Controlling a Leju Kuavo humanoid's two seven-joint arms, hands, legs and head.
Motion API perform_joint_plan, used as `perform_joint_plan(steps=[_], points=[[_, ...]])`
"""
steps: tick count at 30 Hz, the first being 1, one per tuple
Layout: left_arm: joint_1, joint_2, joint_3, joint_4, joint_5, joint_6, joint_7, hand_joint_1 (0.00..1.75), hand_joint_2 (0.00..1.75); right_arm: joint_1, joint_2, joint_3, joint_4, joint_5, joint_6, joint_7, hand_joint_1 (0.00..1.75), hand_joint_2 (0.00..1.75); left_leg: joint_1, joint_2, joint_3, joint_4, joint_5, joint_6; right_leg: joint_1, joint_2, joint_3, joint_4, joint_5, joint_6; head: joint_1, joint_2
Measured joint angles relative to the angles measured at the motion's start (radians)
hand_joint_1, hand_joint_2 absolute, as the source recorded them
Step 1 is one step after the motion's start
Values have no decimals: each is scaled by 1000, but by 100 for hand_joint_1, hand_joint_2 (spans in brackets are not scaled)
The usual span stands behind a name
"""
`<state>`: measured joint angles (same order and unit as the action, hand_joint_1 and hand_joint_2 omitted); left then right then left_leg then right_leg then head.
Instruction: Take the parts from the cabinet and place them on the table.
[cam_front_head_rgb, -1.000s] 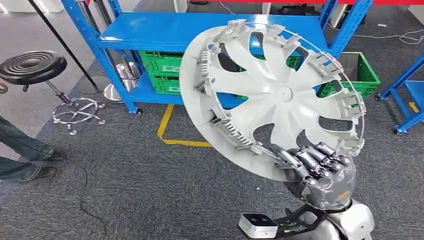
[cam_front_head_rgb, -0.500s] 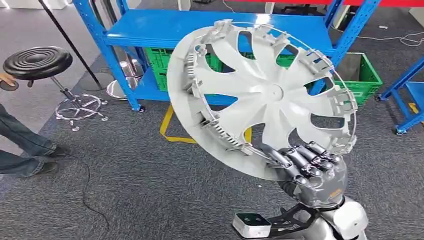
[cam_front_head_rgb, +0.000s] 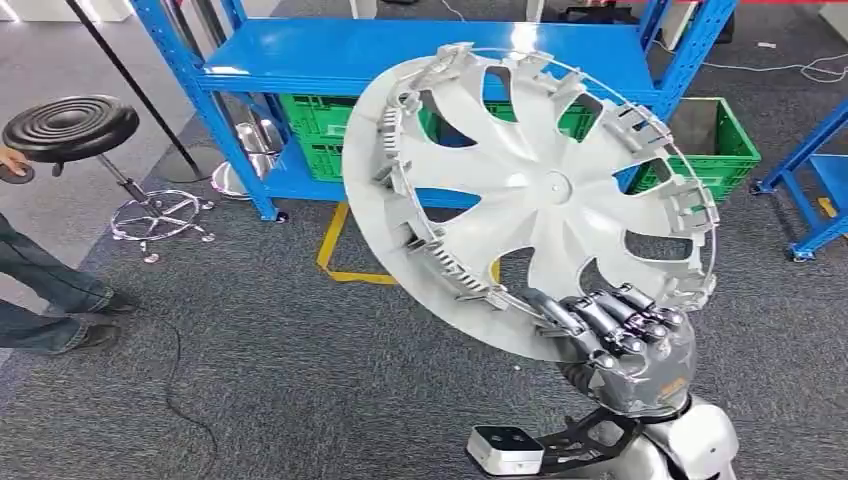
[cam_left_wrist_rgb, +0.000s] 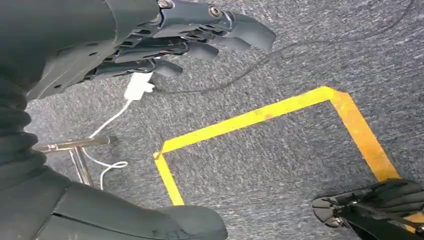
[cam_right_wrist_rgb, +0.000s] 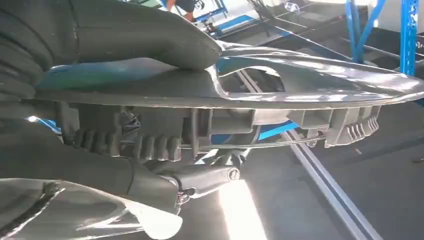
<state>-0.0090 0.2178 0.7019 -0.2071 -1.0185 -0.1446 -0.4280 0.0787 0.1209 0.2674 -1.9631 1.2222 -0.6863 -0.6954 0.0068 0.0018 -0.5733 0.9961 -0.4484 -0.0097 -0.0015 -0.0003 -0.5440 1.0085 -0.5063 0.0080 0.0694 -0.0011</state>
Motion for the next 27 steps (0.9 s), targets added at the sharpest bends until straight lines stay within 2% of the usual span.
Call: perform_joint_plan(steps=[10,27], points=[[8,-1,-2,0,-39,14,24,0,175,55,0,-13,-37,3,0,0,175,175,-3,0,-4,2,0,-1,-3,-2,-1,-1,1,0,0,0],[29,-14,-27,1,-95,73,10,0,175,196,-8,-111,-161,0,0,0,175,175,-4,-1,-6,2,0,0,-4,-2,-3,-1,2,1,0,0]])
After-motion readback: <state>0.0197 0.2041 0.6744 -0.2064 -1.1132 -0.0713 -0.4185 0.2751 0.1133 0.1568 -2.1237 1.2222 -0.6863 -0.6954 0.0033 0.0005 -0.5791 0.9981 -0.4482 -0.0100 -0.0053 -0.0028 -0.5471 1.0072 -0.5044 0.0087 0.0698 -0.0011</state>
